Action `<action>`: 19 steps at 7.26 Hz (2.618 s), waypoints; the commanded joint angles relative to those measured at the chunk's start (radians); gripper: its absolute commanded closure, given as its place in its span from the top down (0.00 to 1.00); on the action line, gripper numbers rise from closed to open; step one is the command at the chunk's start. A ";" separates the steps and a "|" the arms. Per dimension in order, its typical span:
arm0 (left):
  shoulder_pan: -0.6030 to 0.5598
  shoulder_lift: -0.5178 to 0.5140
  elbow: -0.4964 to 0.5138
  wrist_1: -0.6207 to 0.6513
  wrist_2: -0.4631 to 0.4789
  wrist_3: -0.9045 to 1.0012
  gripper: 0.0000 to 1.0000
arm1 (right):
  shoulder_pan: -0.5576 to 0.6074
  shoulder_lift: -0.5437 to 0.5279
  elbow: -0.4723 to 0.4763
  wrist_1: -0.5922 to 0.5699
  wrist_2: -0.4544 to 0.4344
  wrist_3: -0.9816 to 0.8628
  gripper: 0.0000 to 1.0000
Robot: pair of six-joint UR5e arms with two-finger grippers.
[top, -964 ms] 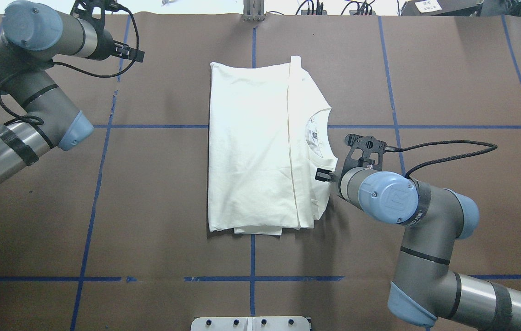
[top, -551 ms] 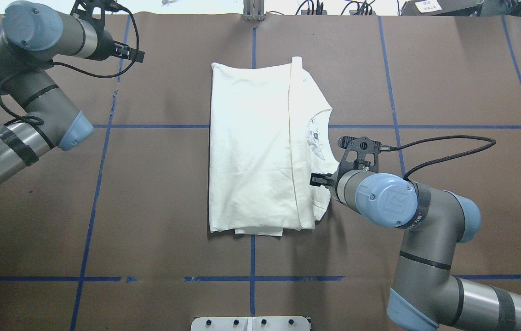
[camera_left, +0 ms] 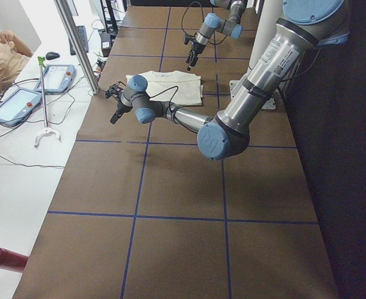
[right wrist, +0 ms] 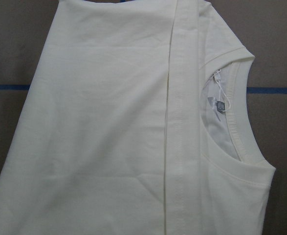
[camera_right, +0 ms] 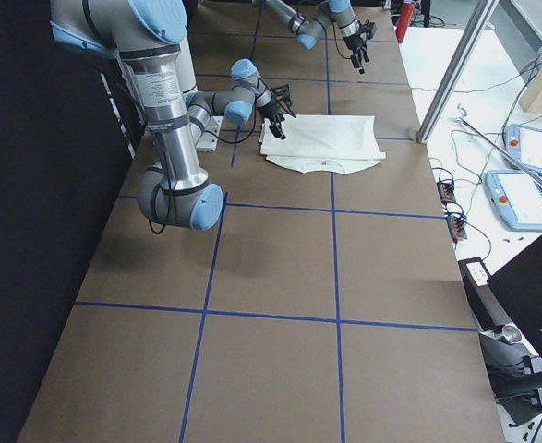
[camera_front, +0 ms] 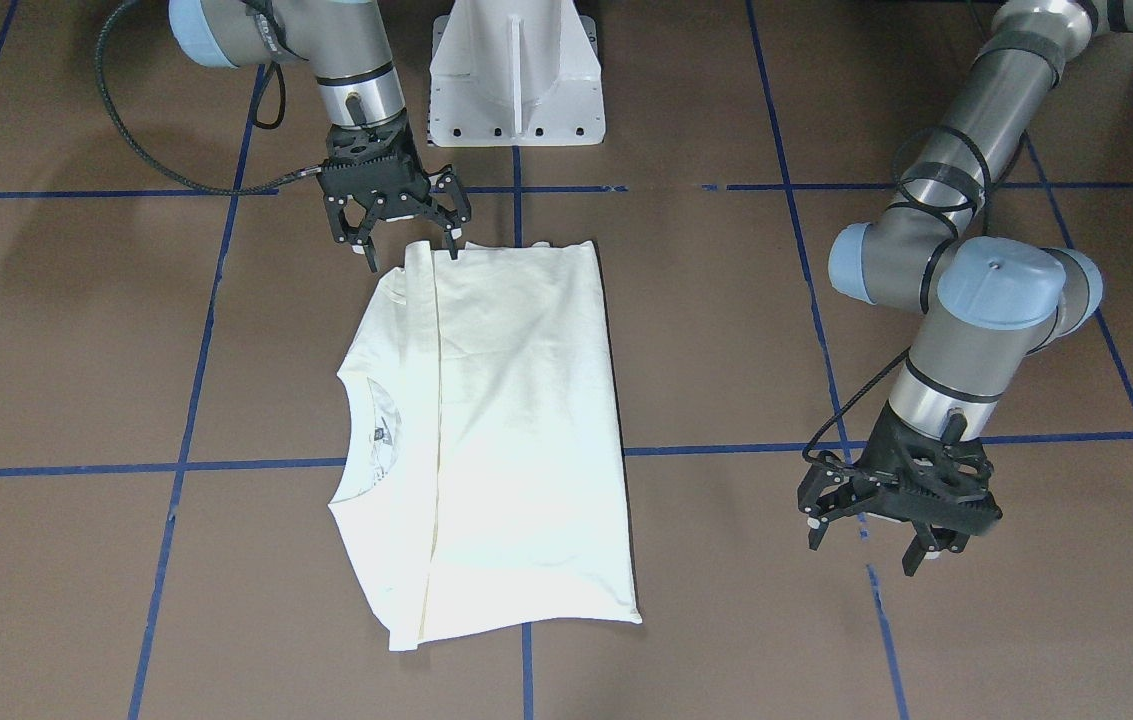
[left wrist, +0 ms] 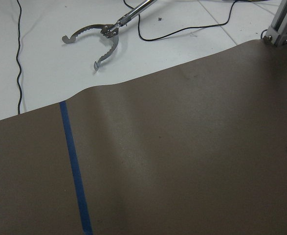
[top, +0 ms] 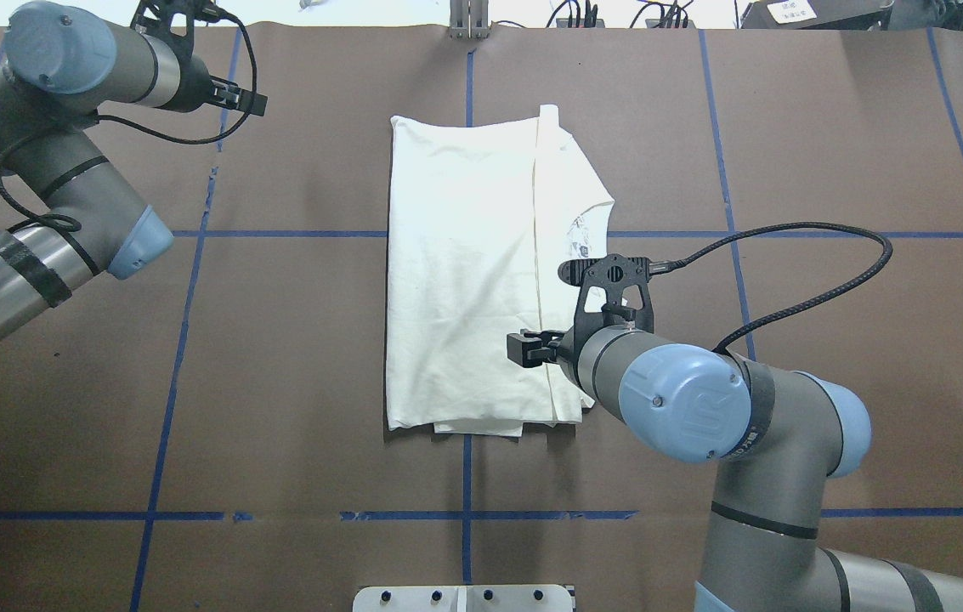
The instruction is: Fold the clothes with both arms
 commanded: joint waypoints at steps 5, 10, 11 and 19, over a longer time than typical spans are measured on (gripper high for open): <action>0.002 0.000 0.002 -0.001 0.002 0.000 1.00 | -0.148 0.045 -0.003 -0.403 -0.142 -0.335 0.90; 0.003 0.002 0.003 0.000 0.002 0.000 1.00 | -0.187 0.056 -0.047 -0.396 -0.185 -0.386 0.71; 0.003 0.002 0.003 0.000 0.002 0.000 1.00 | -0.185 0.062 -0.050 -0.396 -0.187 -0.387 0.70; 0.003 0.008 0.005 -0.001 0.000 0.000 1.00 | -0.184 0.091 -0.072 -0.393 -0.184 -0.403 0.10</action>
